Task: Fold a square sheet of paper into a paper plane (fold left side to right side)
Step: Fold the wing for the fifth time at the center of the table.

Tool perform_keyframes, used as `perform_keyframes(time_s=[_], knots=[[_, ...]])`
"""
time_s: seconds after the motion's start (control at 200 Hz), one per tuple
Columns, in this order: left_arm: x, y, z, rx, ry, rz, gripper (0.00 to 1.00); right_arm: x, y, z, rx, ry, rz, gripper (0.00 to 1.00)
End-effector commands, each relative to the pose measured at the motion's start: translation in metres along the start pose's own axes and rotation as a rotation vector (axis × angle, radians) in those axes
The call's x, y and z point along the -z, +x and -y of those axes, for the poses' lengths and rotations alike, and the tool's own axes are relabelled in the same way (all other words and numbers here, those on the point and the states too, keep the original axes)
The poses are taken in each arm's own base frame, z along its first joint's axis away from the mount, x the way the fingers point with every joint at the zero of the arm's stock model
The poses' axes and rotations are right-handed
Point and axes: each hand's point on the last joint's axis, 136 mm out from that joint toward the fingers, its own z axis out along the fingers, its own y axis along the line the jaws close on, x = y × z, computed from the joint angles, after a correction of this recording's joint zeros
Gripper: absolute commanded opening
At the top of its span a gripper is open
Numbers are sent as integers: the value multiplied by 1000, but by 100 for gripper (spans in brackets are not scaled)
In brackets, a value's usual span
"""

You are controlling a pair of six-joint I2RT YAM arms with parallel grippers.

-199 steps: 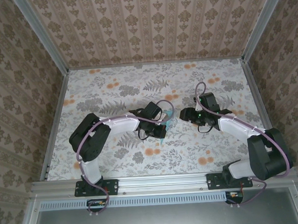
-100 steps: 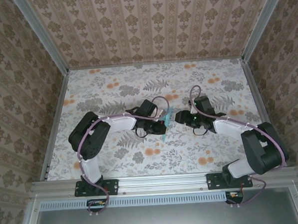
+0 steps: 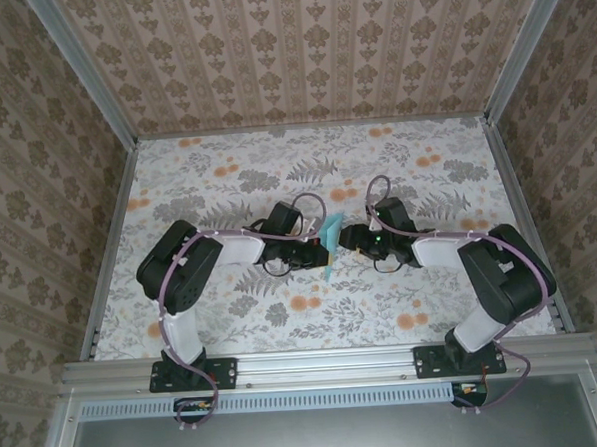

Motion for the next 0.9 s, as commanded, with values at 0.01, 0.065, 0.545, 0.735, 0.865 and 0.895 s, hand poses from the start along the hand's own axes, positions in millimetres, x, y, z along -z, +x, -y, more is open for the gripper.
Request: perform_keyframes(time_s=[0.01, 0.065, 0.545, 0.735, 0.865, 0.895], knots=[[-3, 1, -1, 36, 47, -8, 5, -6, -11, -18, -6, -57, 21, 57], [-3, 1, -1, 42, 50, -6, 5, -9, -11, -18, -8, -53, 18, 57], [-2, 0, -6, 66, 70, 6, 5, -31, -11, -16, -34, -3, -21, 48], [-2, 0, -8, 77, 68, 6, 7, -35, -5, -8, -56, 60, -55, 45], [-3, 1, -8, 81, 69, 5, 10, -37, -1, 1, -68, 111, -82, 44], [-3, 0, -8, 79, 70, 7, 10, -37, 0, 2, -70, 119, -86, 44]])
